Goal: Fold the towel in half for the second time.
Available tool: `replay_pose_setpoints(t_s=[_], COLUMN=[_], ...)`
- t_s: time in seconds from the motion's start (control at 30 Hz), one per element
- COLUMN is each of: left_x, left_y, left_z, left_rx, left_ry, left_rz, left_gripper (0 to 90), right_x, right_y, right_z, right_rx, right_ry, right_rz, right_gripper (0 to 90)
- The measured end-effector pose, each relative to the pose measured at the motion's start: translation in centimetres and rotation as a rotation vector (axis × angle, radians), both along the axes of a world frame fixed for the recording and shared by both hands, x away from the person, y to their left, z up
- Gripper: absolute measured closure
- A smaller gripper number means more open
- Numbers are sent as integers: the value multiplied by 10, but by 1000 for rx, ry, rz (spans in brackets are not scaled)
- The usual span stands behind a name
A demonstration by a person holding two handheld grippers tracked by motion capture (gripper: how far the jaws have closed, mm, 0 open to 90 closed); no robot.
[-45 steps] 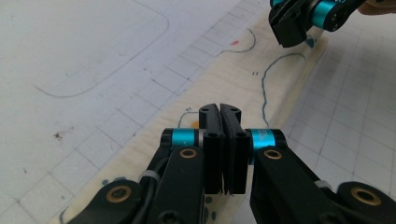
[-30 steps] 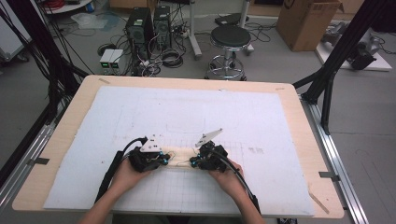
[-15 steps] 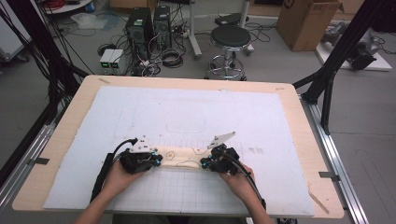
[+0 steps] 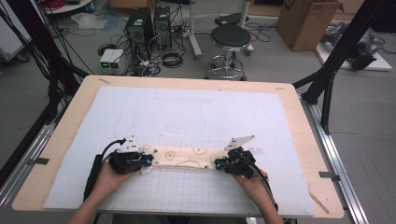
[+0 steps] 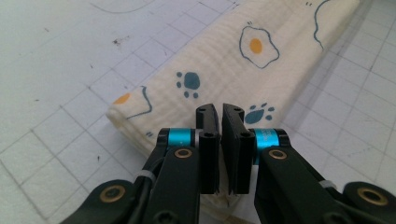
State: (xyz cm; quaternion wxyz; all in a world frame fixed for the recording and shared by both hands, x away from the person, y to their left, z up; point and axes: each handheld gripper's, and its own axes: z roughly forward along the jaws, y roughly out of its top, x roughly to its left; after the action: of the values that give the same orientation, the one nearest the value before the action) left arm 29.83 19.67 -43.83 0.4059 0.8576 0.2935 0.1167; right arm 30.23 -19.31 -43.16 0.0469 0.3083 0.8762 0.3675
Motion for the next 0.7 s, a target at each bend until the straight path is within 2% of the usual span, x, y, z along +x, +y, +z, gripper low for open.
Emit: replay_pose_setpoints(t_s=[0.1, 0.17, 0.27, 0.4, 0.5, 0.6, 0.7], left_x=[0, 0, 2, 10, 14, 14, 15], left_y=[0, 2, 6, 6, 4, 2, 2], left_z=[1, 4, 11, 15, 9, 6, 5], left_rx=[1, -25, -89, -99, -75, -42, -36], left_ry=[-7, -16, -32, -40, -17, -4, 2], left_rz=[-2, -6, 19, 41, 48, 36, 37], left_gripper=[844, 834, 832, 836, 835, 829, 825], right_x=[-1, -1, 0, 10, 18, 22, 22], right_y=[-5, -5, -1, 7, 12, 14, 12], right_z=[-1, 1, 9, 20, 19, 10, 6], right_rx=[15, 20, 42, 59, 50, 22, 2], right_ry=[1, -4, -29, -69, -69, -34, -30], right_rz=[-10, -6, 7, 8, -1, -13, -20], right_gripper=[839, 836, 841, 841, 838, 834, 826])
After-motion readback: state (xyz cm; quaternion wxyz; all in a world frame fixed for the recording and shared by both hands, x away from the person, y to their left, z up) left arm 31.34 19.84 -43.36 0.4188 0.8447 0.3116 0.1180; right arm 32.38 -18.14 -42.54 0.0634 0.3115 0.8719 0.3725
